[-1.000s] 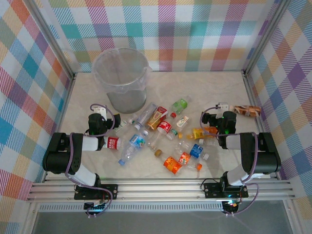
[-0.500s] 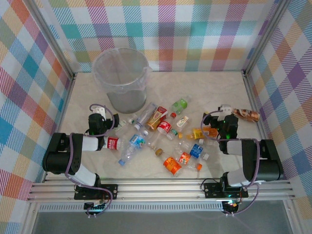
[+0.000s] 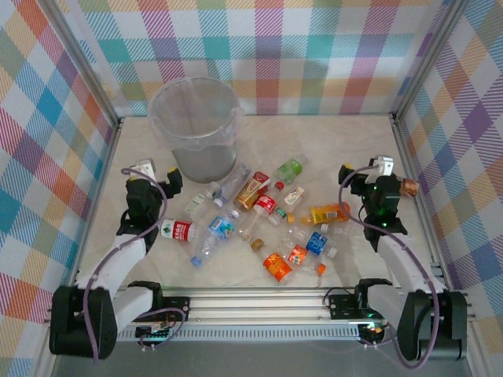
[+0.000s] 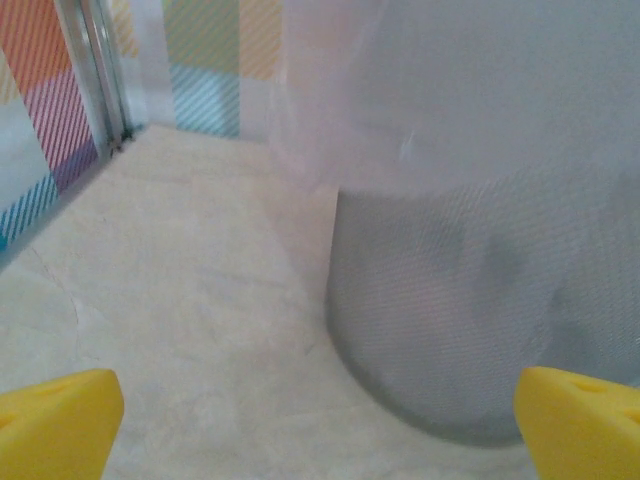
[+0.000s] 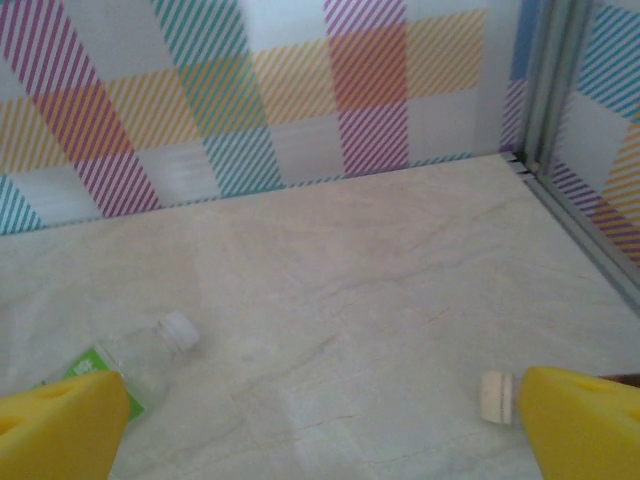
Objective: Put the plastic bottles in the bin
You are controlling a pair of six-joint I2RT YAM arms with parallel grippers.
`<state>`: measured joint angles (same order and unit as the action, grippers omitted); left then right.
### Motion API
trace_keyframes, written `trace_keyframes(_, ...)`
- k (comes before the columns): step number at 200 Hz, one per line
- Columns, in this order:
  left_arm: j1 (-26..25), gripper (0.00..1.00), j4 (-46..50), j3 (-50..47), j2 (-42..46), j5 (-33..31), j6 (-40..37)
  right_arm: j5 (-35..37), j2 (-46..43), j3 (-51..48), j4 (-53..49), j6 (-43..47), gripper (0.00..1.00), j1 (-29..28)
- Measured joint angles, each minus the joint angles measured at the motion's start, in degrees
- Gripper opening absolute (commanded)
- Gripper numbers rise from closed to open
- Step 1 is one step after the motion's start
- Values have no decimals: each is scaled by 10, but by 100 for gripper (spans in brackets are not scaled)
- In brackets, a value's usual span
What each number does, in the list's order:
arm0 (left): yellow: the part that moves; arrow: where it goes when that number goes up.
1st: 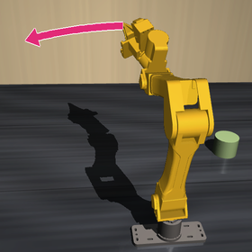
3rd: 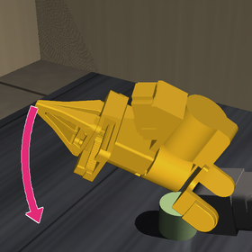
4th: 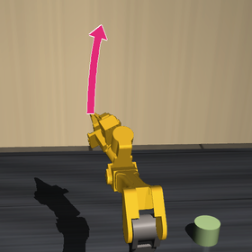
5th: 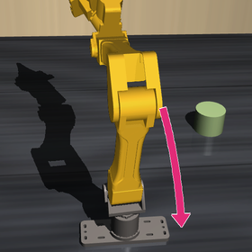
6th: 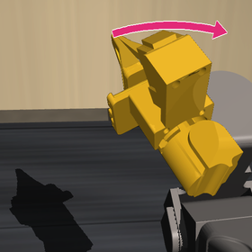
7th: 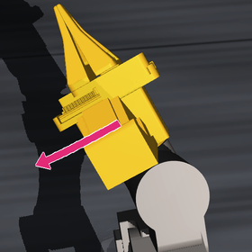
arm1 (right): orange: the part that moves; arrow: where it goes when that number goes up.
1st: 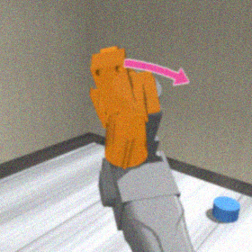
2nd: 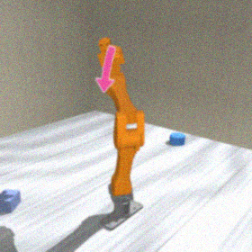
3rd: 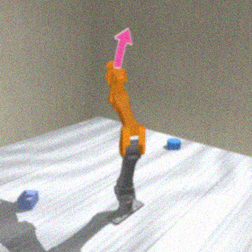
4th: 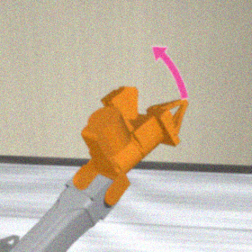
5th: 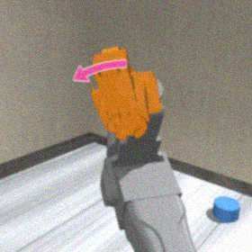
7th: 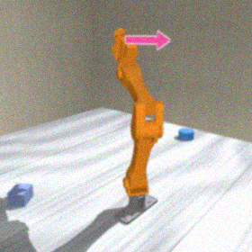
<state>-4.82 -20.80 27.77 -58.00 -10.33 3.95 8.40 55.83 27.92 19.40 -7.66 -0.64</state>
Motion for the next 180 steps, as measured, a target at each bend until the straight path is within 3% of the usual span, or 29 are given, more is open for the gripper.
trace_keyframes(39, -11, 100, 134, 86, 71, 35, 43, 31, -20, 111, -172, -48, 100, 0)
trace_keyframes(88, -67, 100, 258, 173, 63, 132, 88, 88, 110, 284, -387, -144, 100, 7)
trace_keyframes(137, -152, 100, 352, 287, 12, 224, 82, 107, 194, 344, -527, -273, 100, 81)
trace_keyframes(180, -187, 100, 405, 338, -11, 261, 67, 111, 272, 382, -595, -412, 100, 123)
